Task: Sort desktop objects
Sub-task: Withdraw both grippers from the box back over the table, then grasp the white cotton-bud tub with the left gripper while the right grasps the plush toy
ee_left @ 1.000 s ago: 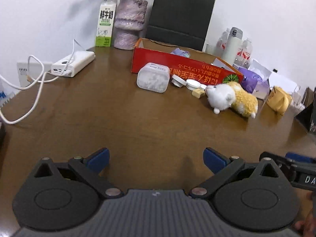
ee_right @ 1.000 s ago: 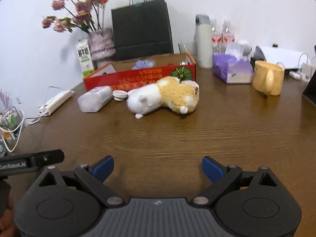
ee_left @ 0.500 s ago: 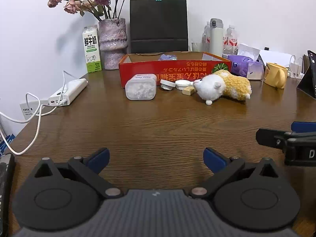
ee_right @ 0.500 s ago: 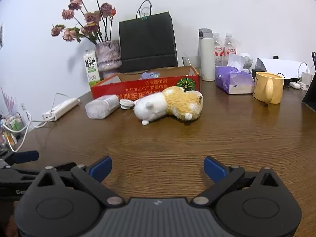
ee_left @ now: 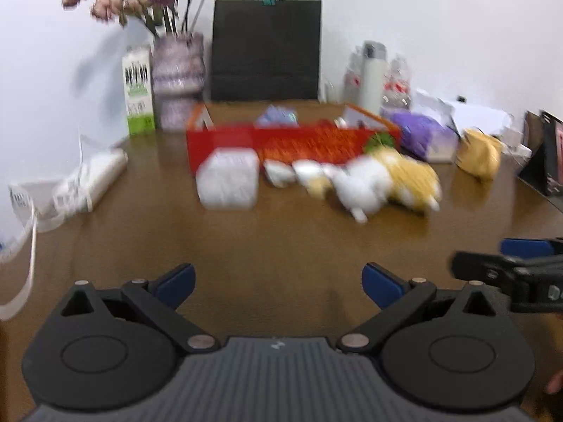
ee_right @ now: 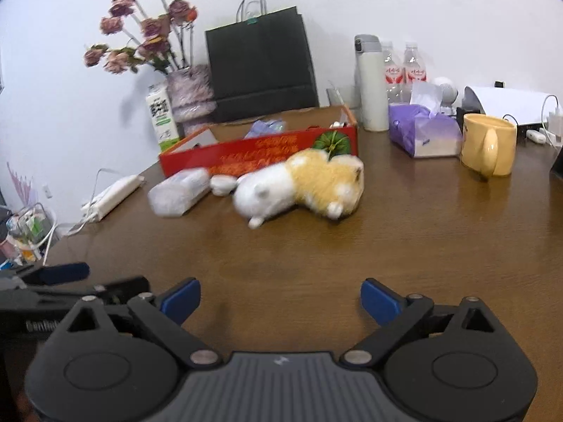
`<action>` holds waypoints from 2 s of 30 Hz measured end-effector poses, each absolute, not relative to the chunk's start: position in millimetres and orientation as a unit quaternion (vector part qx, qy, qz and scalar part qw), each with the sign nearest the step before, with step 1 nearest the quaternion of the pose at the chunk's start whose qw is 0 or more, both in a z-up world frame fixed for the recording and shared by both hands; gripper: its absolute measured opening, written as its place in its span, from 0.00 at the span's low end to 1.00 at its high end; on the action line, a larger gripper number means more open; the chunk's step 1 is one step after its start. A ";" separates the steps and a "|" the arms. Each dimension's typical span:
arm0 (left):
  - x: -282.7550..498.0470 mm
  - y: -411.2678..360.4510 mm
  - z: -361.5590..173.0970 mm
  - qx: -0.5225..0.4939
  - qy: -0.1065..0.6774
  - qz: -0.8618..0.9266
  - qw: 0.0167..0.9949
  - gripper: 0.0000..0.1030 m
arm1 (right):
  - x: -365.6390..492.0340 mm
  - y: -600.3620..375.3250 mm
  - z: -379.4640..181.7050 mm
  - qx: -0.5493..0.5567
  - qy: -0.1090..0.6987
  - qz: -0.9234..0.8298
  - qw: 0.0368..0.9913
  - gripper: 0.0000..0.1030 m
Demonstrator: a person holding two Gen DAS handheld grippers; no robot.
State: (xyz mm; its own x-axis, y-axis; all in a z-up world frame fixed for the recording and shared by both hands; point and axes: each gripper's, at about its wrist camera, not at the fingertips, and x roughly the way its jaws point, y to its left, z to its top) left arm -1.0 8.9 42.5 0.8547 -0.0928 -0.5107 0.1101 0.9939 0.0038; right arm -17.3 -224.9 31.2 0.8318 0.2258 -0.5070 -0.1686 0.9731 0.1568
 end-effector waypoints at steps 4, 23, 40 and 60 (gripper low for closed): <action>66.3 17.0 46.6 0.020 0.275 -0.047 0.960 1.00 | 30.1 -228.0 33.9 0.007 0.258 0.086 0.962 0.86; 129.0 37.1 32.2 -0.012 0.281 -0.006 0.960 0.65 | 37.8 -207.4 26.9 -0.018 0.256 0.107 0.960 0.45; -41.1 12.4 38.6 -0.002 0.261 -0.062 0.963 0.66 | -68.8 -226.9 78.2 -0.037 0.221 0.098 0.970 0.41; -9.4 22.1 21.5 -0.042 0.303 -0.088 0.948 0.66 | 12.4 -221.9 24.5 0.053 0.371 0.113 0.920 0.55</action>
